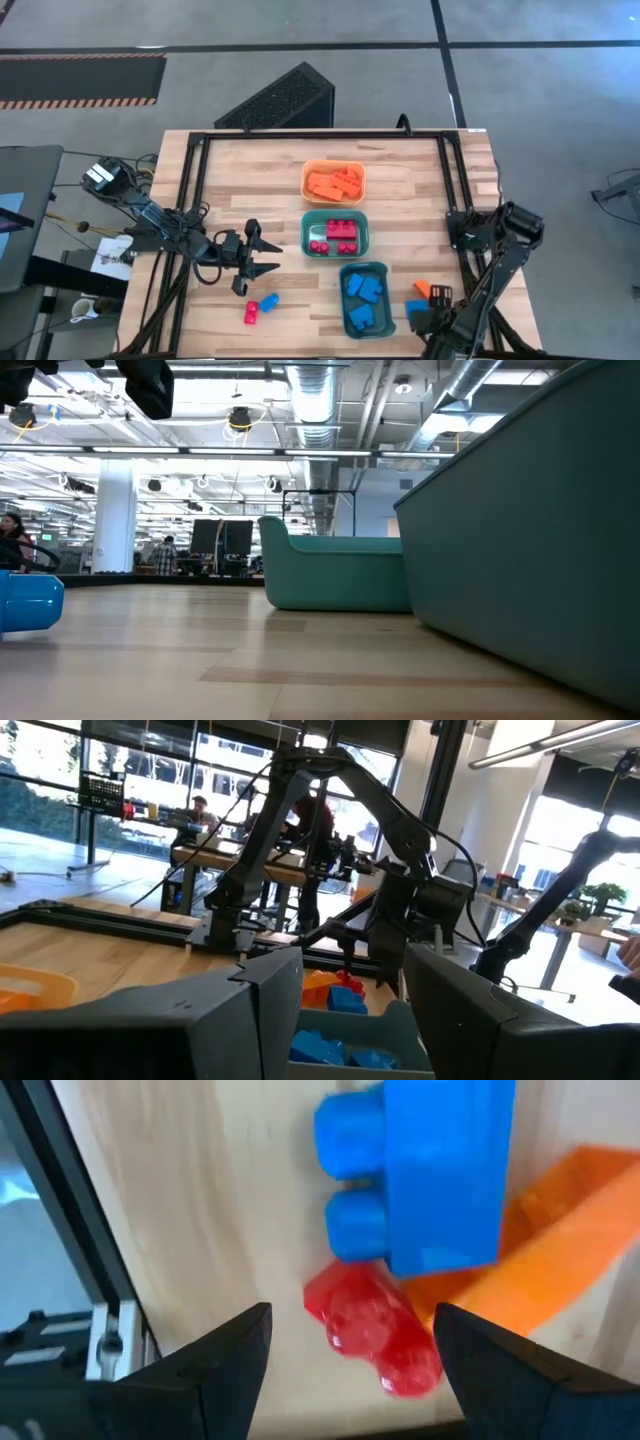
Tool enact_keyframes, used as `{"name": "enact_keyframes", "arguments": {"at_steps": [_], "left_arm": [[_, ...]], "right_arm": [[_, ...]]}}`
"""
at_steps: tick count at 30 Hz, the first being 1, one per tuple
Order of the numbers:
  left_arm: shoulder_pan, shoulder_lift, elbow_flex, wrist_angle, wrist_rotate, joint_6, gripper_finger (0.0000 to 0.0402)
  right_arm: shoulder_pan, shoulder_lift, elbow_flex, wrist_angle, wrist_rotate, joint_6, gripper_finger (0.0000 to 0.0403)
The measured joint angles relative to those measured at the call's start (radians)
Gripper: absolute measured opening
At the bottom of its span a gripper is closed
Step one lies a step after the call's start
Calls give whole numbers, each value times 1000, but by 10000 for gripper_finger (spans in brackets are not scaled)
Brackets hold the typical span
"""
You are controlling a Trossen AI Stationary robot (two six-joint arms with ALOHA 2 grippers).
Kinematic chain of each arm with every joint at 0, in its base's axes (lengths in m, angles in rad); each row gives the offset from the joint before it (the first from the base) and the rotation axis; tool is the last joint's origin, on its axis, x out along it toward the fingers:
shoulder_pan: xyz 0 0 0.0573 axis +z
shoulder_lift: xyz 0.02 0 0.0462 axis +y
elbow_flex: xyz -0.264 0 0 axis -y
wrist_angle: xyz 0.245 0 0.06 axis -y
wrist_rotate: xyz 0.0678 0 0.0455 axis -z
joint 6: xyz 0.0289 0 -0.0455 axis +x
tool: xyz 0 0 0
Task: Sort & place blocks by color
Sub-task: Put the red game piece into the green bin
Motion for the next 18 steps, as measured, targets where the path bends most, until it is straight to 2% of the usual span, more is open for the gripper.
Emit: {"name": "enact_keyframes", "arguments": {"at_steps": [8,18], "left_arm": [[0,0,0,-1,0,-1,164],[0,0,0,-13,0,-10,164]], "right_arm": [[10,83,-1,22,-81,-48,302],[21,96,0,-29,-125,-125,302]]}}
